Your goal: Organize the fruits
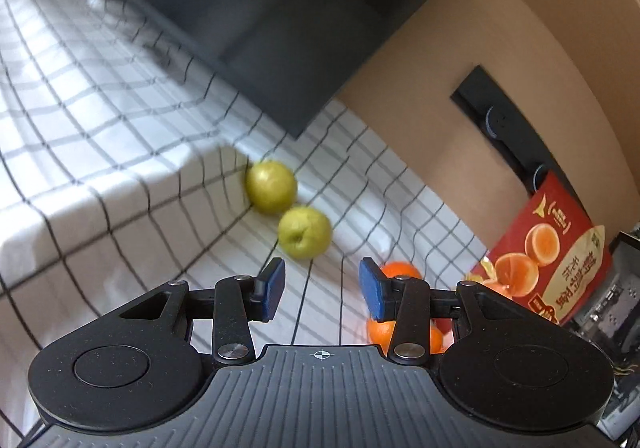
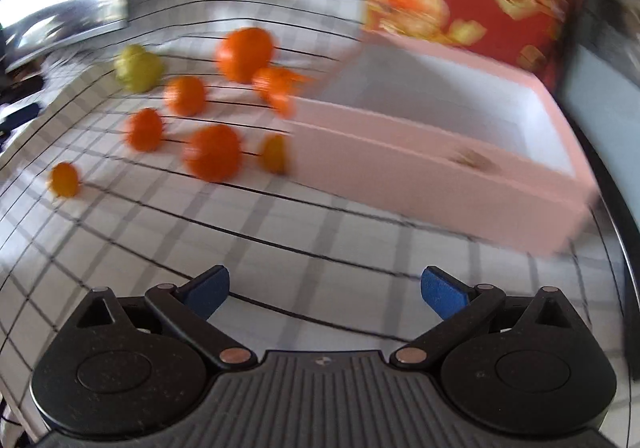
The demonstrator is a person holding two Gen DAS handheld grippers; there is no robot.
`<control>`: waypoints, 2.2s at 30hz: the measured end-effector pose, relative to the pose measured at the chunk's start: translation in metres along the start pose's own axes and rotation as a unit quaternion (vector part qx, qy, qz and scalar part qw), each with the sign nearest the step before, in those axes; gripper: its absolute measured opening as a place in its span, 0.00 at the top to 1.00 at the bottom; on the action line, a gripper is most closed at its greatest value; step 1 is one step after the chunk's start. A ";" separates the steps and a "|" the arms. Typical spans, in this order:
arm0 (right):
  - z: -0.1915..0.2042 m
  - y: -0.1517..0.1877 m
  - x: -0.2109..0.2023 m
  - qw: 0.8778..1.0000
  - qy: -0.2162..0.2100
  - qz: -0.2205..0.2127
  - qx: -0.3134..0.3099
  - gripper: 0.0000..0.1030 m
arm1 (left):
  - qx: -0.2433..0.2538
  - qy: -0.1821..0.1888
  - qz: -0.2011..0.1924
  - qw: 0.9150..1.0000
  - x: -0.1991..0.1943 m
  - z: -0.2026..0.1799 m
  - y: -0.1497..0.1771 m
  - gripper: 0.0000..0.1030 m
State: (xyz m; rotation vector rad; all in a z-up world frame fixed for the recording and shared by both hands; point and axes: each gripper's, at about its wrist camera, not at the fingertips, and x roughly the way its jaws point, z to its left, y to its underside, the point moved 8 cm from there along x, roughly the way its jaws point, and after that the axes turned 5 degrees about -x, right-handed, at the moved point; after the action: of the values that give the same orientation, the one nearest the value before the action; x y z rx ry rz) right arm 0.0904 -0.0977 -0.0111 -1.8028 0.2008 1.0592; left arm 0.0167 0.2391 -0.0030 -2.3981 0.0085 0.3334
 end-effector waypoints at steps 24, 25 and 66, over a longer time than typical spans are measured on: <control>0.186 -0.077 0.034 0.973 -0.171 -0.032 -0.149 0.68 | 0.007 0.021 -0.040 0.999 -0.015 -0.004 -0.001 0.56; 0.179 -0.074 0.027 0.974 -0.179 -0.031 -0.137 0.68 | 0.019 0.021 -0.041 0.999 -0.015 -0.007 0.001 0.56; -0.075 0.038 -0.045 0.993 -0.016 -0.080 0.084 0.68 | 0.569 0.142 0.224 0.778 0.089 -0.194 0.179 0.52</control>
State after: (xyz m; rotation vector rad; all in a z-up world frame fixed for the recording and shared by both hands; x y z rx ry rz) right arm 0.0843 -0.1914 0.0060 -1.6205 0.1203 0.9300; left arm 0.1311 -0.0149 -0.0018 -1.1662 0.7233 0.1004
